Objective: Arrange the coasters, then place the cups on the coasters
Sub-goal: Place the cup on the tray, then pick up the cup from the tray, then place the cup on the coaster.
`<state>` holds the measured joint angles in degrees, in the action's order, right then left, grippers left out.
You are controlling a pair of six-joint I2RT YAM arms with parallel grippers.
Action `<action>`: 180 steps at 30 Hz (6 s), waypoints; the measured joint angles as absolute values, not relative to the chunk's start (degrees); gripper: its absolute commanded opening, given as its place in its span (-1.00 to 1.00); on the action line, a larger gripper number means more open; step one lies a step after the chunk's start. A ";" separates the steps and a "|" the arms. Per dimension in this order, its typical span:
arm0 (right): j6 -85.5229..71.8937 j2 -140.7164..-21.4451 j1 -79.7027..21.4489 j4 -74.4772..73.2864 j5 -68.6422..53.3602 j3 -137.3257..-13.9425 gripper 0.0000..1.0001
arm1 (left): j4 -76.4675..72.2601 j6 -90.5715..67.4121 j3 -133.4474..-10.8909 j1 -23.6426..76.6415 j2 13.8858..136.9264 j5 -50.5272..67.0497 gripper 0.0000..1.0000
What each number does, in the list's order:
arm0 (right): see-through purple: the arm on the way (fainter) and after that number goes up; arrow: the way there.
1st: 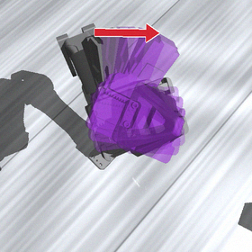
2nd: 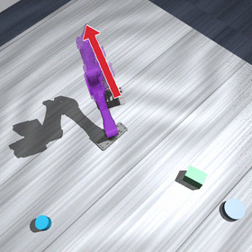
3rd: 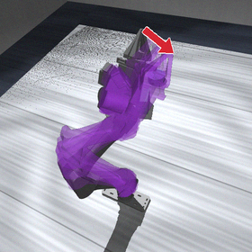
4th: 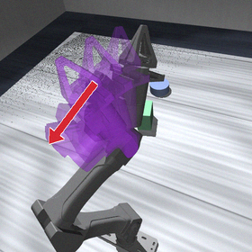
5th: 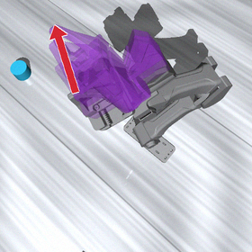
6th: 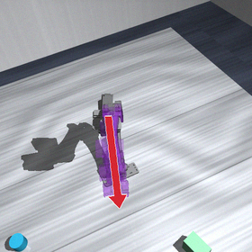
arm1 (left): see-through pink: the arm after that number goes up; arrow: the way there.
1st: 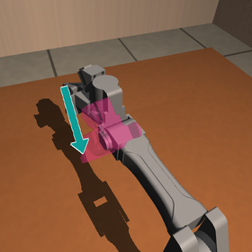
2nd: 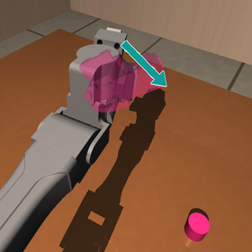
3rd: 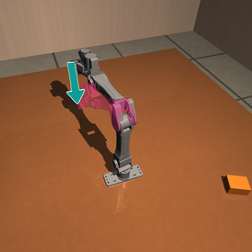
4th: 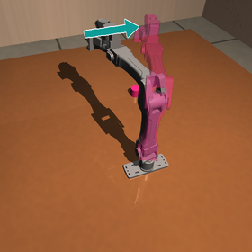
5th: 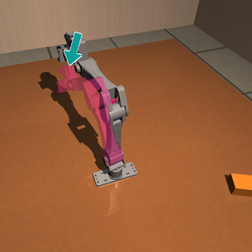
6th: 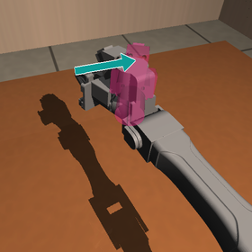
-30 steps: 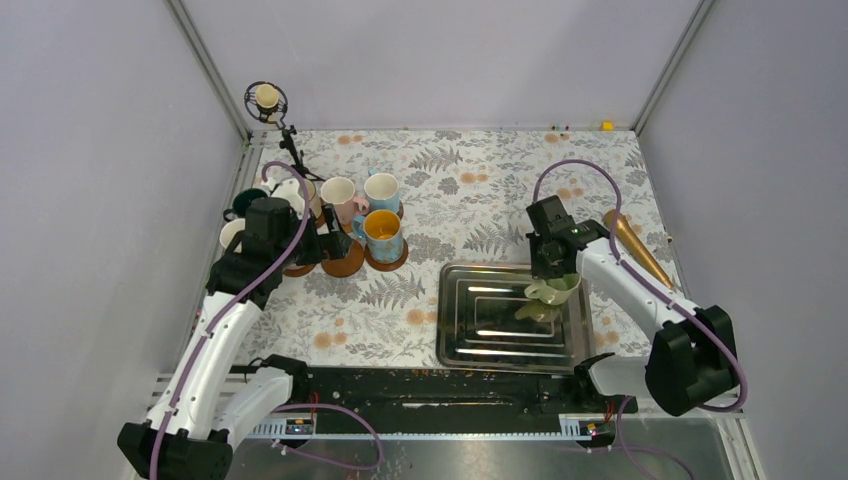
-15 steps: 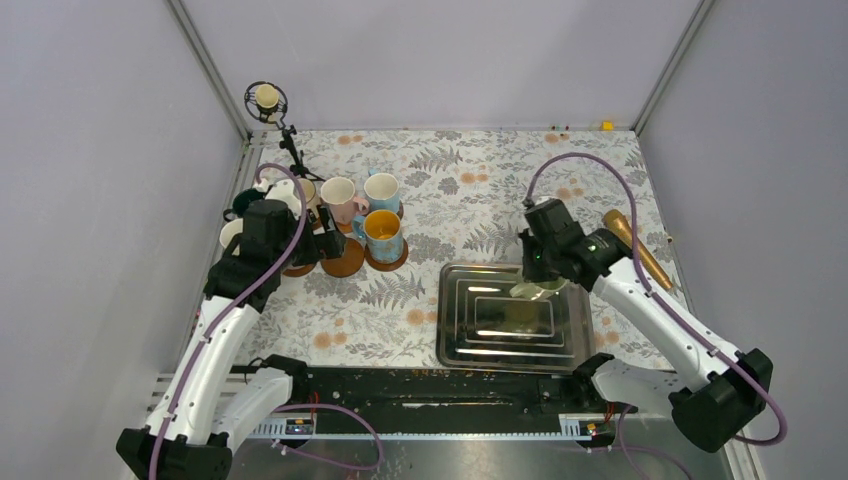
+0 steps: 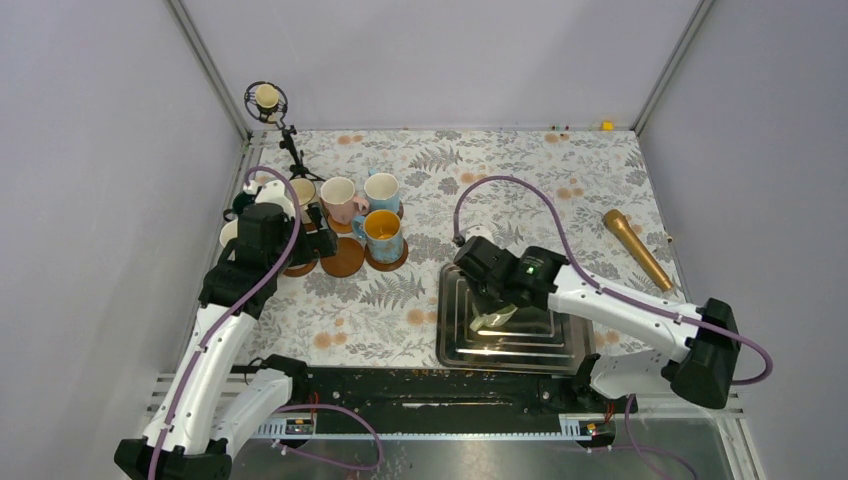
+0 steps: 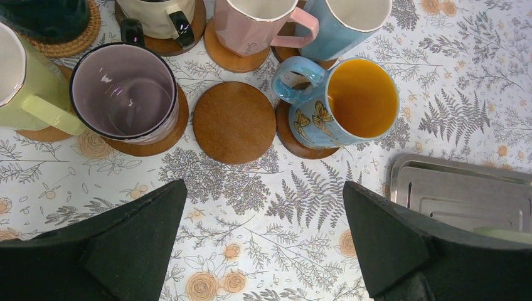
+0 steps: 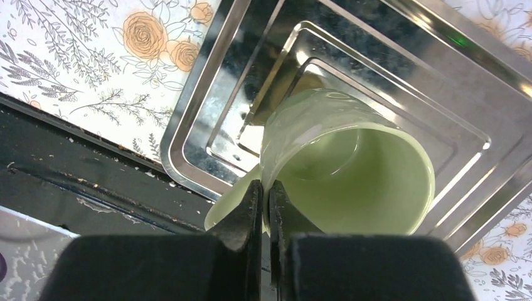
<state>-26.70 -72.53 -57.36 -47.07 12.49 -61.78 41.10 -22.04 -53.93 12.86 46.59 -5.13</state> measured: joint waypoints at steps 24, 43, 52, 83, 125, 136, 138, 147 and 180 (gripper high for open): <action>-29.26 -85.21 -65.21 -43.00 16.01 -64.01 -0.46 | 42.11 -22.09 -53.93 12.91 47.13 -7.03 0.97; -27.55 -65.39 -65.36 -43.00 21.34 -64.73 0.63 | 44.16 -26.35 -59.16 21.52 53.17 3.88 0.94; -25.87 -47.18 -65.36 -43.03 29.41 -57.89 0.99 | 43.83 -32.16 -62.46 35.92 60.20 2.26 0.92; -26.39 -17.56 -65.41 -44.82 39.97 -45.34 0.99 | 38.98 -37.63 -75.59 60.27 93.86 -5.65 0.18; -27.42 -17.19 -65.41 -44.99 40.03 -43.62 0.99 | 42.41 -38.33 -76.79 60.95 98.63 -6.70 -1.00; -27.51 -18.24 -65.41 -44.99 39.90 -43.53 0.99 | 44.91 -39.13 -77.28 60.23 86.24 -10.13 -1.00; -27.51 -18.74 -65.41 -44.99 39.83 -43.40 0.99 | 45.50 -39.46 -77.10 59.44 83.85 -11.31 -1.00; -27.44 -19.66 -65.41 -44.97 39.83 -43.20 0.99 | 46.92 -42.11 -68.01 46.37 65.39 -15.64 -1.00; -26.59 -18.20 -65.41 -44.66 39.59 -40.49 0.99 | 49.50 -36.21 -63.96 10.94 78.83 -14.83 -1.00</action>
<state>-26.59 -18.20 -65.41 -44.66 39.59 -40.49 49.50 -36.21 -63.96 10.94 78.83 -14.83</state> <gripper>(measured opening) 0.993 0.040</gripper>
